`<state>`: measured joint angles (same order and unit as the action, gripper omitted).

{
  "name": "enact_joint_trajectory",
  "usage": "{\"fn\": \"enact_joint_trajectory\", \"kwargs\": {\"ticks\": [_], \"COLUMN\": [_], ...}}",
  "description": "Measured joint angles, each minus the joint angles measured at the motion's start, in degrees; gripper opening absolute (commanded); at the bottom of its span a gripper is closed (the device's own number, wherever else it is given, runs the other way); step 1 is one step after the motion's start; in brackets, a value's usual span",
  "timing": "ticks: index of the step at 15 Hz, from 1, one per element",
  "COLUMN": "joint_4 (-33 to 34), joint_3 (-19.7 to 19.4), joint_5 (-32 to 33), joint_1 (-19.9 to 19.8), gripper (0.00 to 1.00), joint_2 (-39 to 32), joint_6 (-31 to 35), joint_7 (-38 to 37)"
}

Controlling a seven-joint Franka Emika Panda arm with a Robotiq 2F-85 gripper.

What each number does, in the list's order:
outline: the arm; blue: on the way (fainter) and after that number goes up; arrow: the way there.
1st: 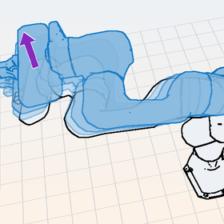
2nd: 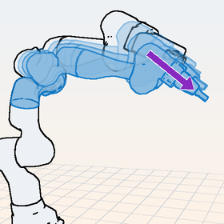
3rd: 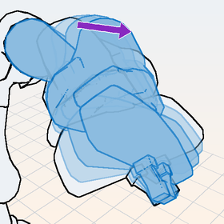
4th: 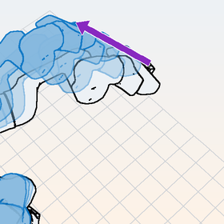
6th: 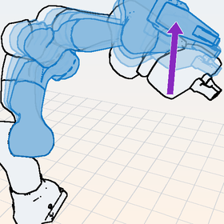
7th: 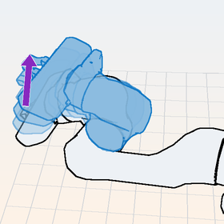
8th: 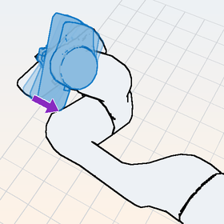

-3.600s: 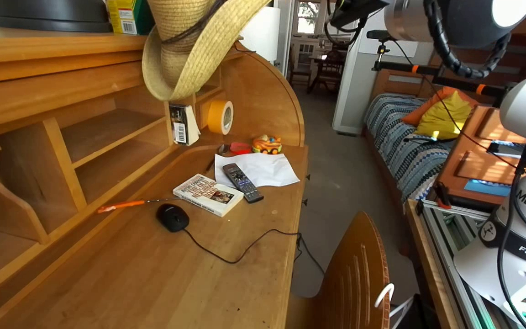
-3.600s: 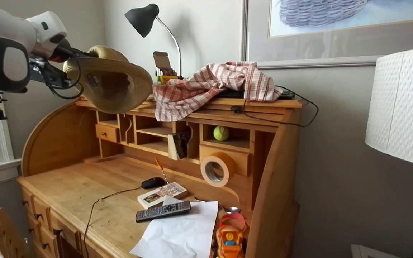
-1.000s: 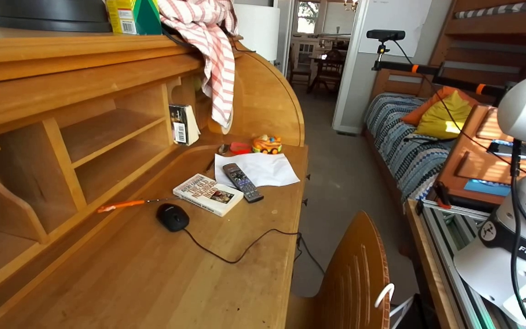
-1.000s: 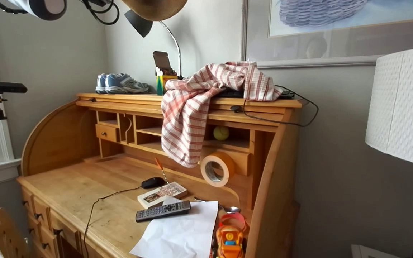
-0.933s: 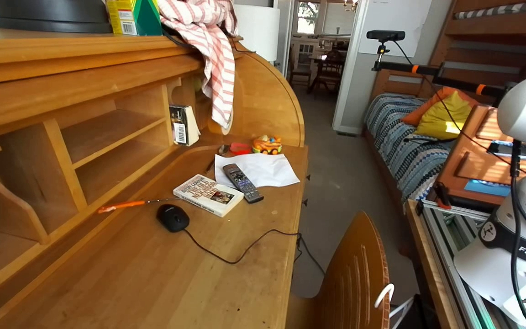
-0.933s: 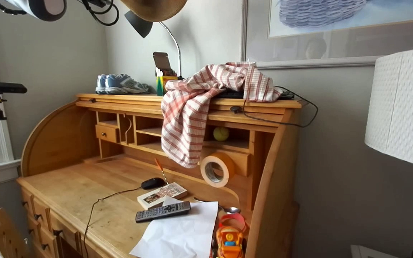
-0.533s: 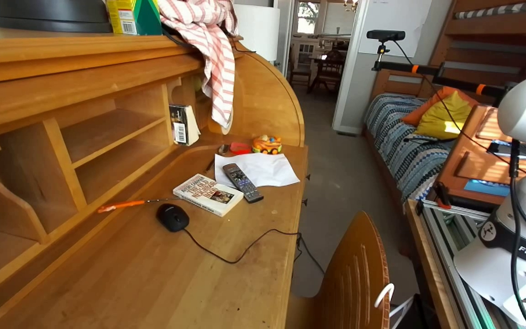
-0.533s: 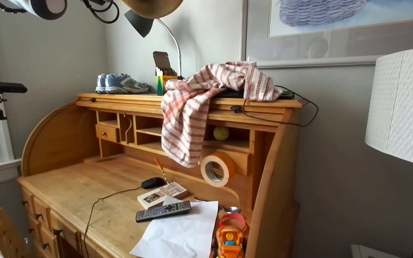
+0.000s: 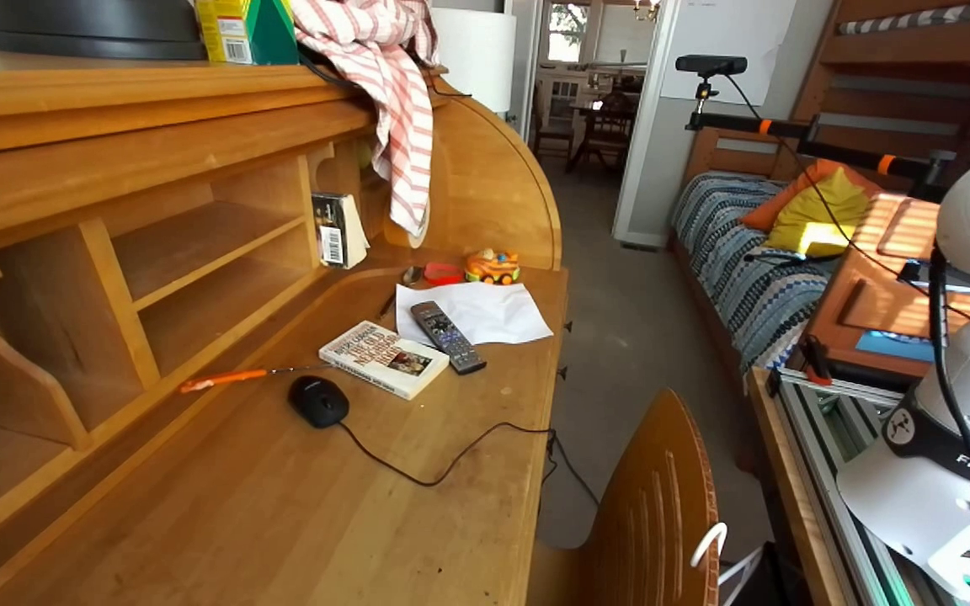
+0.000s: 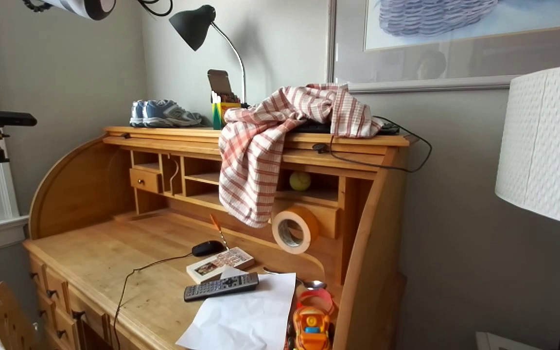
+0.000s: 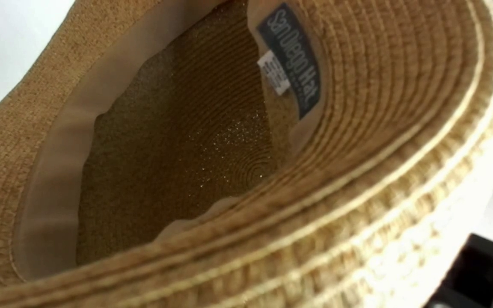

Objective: Put the hat on the top of the desk

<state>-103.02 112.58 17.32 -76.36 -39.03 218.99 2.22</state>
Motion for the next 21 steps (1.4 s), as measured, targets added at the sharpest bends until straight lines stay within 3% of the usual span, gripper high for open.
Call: {"fn": "enact_joint_trajectory", "kwargs": {"ticks": [6, 10, 15, 21], "joint_4": [16.85, 29.04, 38.08, 41.8], "joint_3": [-14.35, -22.82, -26.82, -31.31], "joint_5": [0.1, -0.27, -8.69, -16.12], "joint_1": [24.42, 35.83, 42.67, 45.59], "gripper": [0.02, 0.02, 0.02, 0.02], "joint_2": [0.31, 0.4, -0.64, -0.51], "joint_6": [-5.24, -9.6, -20.14, -30.74], "joint_7": [-3.28, -6.67, -7.01, -9.52]}}
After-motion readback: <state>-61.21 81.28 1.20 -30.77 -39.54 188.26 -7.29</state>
